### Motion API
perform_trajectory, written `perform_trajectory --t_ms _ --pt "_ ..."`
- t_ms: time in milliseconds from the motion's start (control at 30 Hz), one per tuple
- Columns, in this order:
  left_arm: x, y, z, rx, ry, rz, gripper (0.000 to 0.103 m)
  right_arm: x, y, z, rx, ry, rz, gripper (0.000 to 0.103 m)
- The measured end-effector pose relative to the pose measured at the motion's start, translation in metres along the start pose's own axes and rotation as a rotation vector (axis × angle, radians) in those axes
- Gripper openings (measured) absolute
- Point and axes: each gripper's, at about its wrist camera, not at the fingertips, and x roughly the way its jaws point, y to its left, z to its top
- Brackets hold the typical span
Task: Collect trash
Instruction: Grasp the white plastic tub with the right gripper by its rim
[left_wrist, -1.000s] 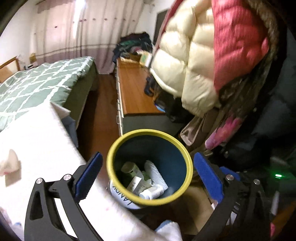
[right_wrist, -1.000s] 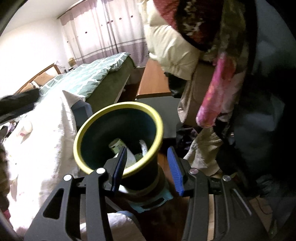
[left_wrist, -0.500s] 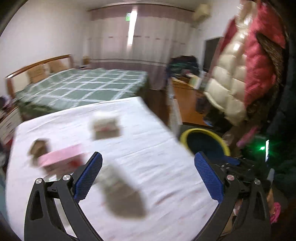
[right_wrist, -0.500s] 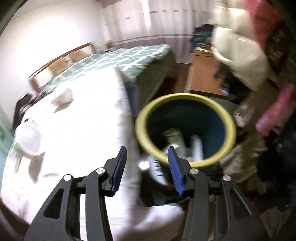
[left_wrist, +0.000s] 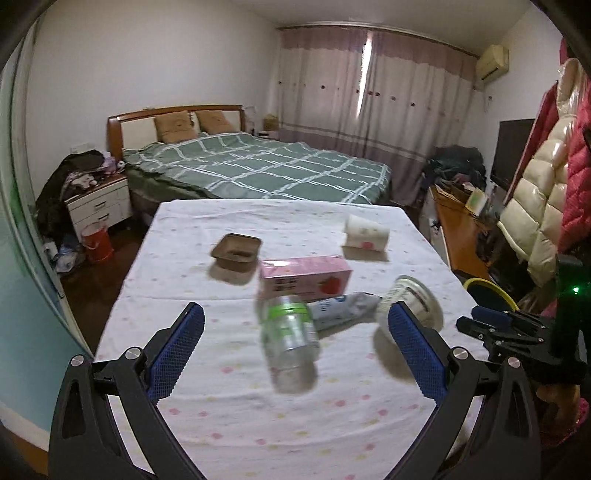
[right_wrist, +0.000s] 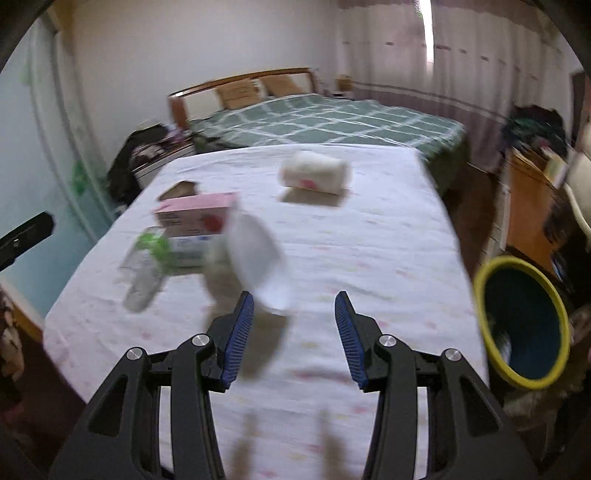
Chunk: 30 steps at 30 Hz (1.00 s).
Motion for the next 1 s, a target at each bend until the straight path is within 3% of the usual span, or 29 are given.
perform_trajectory --t_ms 300,467,567,633,867,1000 --pt "-0.005 0.013 -0.007 -0.020 -0.007 0.035 0.098 0.012 0.068 0.043 -0.208 -0.025 0.079 0.045" --pt "-0.006 0.025 -0.013 -0.044 -0.009 0.038 0.098 0.021 0.074 0.062 -0.225 -0.032 -0.012 0.053" --pt "-0.003 0.030 -0.016 -0.059 0.000 0.035 0.098 0.036 0.074 0.052 -0.223 0.018 -0.022 0.055" --pt "0.001 0.030 -0.018 -0.059 0.010 0.031 0.098 0.040 0.076 0.045 -0.255 -0.010 -0.080 0.068" --pt "0.007 0.024 -0.018 -0.049 0.011 0.017 0.098 0.056 0.067 0.032 -0.282 -0.004 -0.187 0.069" --pt "0.015 0.021 -0.016 -0.052 0.021 0.001 0.098 0.063 0.062 0.026 -0.285 0.031 -0.140 0.069"
